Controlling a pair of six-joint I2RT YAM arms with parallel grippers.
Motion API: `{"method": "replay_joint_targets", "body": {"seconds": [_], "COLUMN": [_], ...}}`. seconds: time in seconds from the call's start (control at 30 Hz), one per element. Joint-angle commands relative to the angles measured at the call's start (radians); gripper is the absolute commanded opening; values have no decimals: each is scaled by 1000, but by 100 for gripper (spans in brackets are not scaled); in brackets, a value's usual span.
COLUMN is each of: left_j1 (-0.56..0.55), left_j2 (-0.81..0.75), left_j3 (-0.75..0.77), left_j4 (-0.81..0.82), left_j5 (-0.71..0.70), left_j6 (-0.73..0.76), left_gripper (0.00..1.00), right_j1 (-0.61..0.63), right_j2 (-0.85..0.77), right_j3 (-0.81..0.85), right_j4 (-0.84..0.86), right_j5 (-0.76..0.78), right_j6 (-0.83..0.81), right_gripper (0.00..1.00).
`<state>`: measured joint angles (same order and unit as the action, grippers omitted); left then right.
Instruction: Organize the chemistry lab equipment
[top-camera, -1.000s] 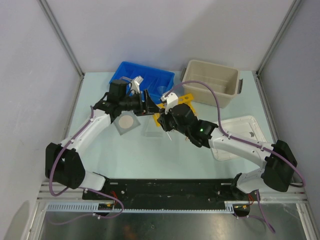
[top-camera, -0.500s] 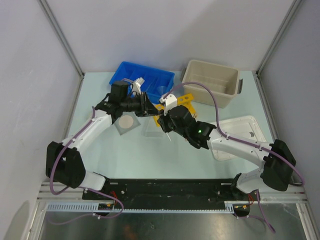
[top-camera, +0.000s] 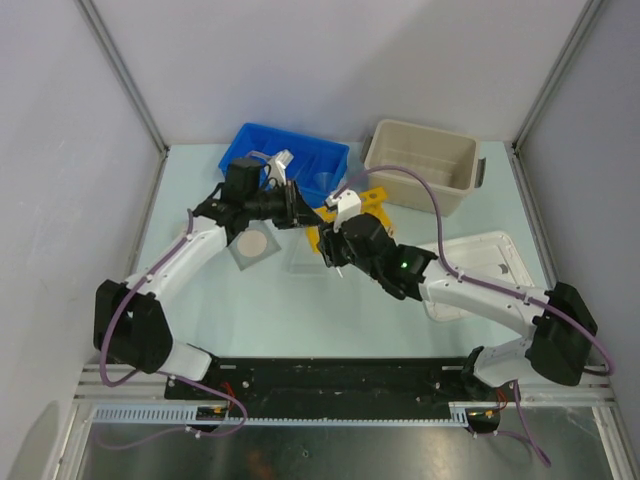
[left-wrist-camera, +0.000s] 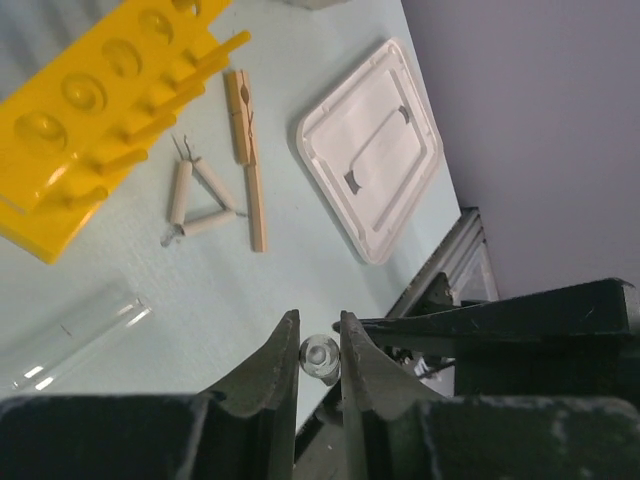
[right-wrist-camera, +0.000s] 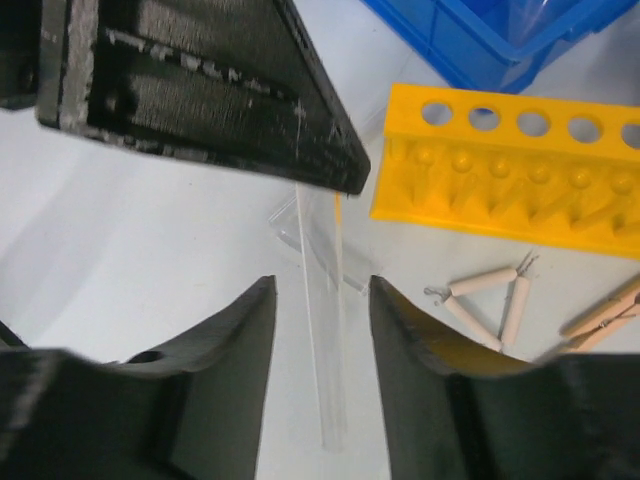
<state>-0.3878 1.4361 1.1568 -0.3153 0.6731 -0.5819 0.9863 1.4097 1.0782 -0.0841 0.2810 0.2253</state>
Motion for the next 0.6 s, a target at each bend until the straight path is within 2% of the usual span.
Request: {"method": "replay_joint_targets", "body": {"seconds": [0.0,0.23,0.4,0.57], "left_j1": [-30,-69,-126,-211], "left_j2": [13,48,63,113], "left_j3": [82,170,230,316], "left_j4": [29,29,29,30], "left_j5": [-62,-140,-297,-510], "left_j6": [77,136,261,431], "left_gripper": [10,10,10,12], "right_j1": [0,-19,-52,-79], "right_j2": [-94,-210,-322,-445], "right_j3": [-32,-103,-164,-225], "right_j4": [-16,-52,-84,-123], "right_j5": [25,-28,-31,-9], "right_j6": [29,57,86,101], "right_gripper": [51,73,95,99]}}
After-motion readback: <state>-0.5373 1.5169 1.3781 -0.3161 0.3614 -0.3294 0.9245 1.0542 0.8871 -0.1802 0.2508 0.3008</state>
